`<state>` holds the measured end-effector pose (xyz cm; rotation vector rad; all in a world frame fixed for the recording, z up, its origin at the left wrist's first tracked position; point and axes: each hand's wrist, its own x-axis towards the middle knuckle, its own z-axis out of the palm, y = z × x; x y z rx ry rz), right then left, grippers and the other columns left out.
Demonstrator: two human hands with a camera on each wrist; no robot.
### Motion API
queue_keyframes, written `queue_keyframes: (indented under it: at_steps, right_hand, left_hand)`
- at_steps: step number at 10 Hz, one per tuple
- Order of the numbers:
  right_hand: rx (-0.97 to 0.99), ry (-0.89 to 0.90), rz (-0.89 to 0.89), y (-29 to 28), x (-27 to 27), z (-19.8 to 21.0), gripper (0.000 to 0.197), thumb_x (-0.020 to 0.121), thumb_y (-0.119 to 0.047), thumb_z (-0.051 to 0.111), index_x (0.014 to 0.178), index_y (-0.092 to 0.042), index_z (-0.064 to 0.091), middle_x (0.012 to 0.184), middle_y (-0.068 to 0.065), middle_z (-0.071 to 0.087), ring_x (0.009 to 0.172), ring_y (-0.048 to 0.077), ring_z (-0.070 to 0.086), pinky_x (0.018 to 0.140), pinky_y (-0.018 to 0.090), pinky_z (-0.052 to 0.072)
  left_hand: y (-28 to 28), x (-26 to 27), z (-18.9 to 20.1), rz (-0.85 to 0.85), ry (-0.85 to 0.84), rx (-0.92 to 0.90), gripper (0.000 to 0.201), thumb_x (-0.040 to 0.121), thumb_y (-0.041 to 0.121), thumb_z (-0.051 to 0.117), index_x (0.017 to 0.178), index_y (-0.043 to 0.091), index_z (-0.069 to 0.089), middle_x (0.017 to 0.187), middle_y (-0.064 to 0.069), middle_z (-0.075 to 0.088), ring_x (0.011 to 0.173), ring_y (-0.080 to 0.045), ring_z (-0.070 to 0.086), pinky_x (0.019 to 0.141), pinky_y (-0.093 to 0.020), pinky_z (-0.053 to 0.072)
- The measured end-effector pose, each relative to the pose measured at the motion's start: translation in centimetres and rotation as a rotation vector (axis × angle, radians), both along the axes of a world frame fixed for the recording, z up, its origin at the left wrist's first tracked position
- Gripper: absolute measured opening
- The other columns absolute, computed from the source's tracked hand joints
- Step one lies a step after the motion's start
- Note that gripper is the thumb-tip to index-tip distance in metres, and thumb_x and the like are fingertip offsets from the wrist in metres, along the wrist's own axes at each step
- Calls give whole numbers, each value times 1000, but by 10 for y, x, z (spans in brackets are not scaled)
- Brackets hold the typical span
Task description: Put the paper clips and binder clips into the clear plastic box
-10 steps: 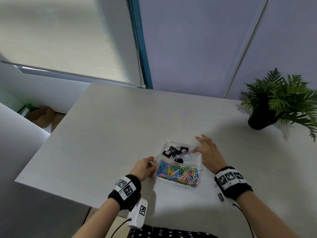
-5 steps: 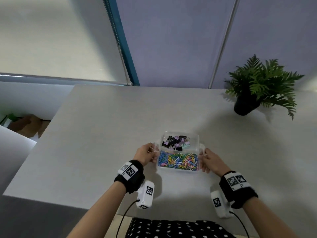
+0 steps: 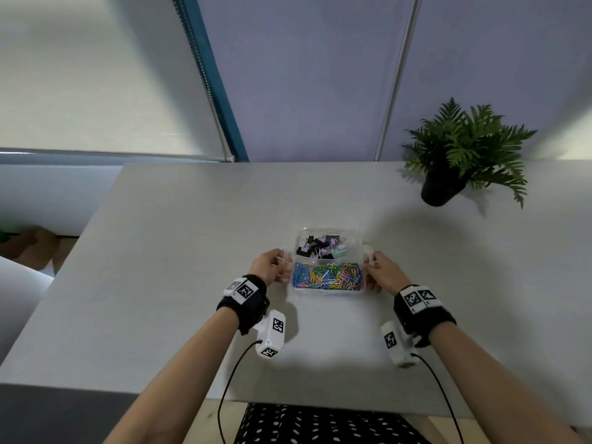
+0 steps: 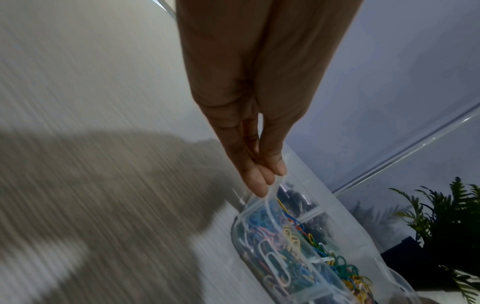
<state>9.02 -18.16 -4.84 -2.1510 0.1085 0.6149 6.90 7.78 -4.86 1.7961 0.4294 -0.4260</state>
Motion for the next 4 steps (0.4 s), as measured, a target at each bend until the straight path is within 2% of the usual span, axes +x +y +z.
queue_keyframes:
  at_steps: [1,2,3,4]
  right_hand:
    - [4,-4,-10,0,-2,0,14,94,-18,46,97,-5,45,68,4,57,51,17,54,41,21,43]
    - [26,-13,-35,-3,-6,-2,19,94,-25,45,90,-7,42,66,6,58,51,20,53,46,26,42]
    - [24,-15,-53,-12,-15,-6,18,95,-25,44,87,-9,46,61,6,58,50,20,53,46,24,43]
    - [31,-29,-16,-32,-36,-14,15,93,-16,47,78,-13,49,61,5,59,49,17,54,49,24,45]
  left_hand:
    - [1,-1,2,-5,7,7,26,88,-13,45,77,9,52,69,-8,53,48,-11,57,42,-18,52]
    - [1,-4,6,-23,-7,7,21,89,-15,41,91,4,51,69,-9,54,49,-11,59,42,-18,52]
    - [6,-11,10,-10,-21,-18,24,89,-16,38,91,4,51,73,-10,56,61,-19,58,44,-19,54]
    - [20,-25,9,27,-59,6,27,91,-9,39,82,12,53,74,-8,60,63,-21,58,47,-18,54]
